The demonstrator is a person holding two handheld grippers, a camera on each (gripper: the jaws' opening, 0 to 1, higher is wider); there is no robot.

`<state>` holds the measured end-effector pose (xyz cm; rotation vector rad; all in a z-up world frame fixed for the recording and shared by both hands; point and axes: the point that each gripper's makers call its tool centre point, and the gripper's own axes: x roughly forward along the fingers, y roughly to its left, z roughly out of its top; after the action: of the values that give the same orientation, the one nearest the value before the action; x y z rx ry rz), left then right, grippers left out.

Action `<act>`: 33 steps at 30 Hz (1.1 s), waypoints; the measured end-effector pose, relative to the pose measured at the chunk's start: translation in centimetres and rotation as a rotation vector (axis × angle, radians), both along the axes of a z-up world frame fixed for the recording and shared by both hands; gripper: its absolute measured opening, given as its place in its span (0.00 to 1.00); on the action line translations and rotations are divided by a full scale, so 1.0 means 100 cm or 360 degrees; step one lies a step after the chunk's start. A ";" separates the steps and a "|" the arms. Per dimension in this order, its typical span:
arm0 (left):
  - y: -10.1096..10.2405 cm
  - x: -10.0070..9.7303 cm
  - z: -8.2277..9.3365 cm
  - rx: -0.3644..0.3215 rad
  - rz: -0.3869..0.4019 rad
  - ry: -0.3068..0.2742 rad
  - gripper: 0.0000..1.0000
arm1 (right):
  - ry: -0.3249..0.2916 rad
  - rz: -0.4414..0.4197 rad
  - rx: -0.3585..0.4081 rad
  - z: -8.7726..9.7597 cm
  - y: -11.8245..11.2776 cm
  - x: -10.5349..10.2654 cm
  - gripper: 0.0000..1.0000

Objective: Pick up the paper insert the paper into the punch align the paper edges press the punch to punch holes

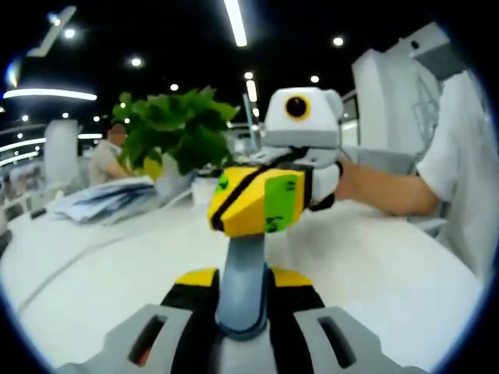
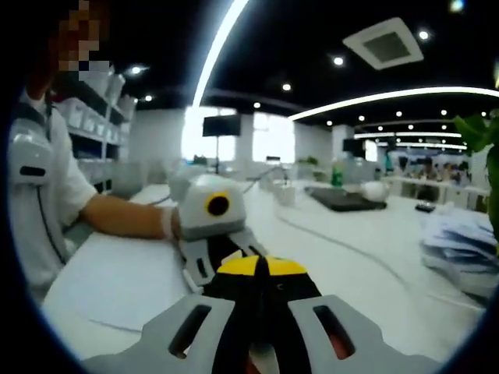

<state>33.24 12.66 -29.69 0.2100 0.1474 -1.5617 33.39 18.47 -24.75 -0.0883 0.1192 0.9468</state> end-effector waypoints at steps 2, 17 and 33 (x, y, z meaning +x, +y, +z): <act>0.000 0.000 0.000 0.0001 0.0000 0.0002 0.26 | -0.0022 0.0018 0.0006 0.005 0.001 -0.001 0.04; -0.001 0.002 0.000 0.0002 -0.0002 0.0001 0.26 | 0.0044 0.0082 0.0077 -0.020 -0.026 0.004 0.03; -0.001 0.007 0.000 0.0001 0.0001 0.0010 0.26 | 0.0121 0.0080 0.0073 -0.029 -0.034 0.010 0.03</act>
<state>33.93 12.54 -29.67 0.2058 0.1528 -1.5616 34.43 15.11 -27.66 -0.0131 0.1660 1.0029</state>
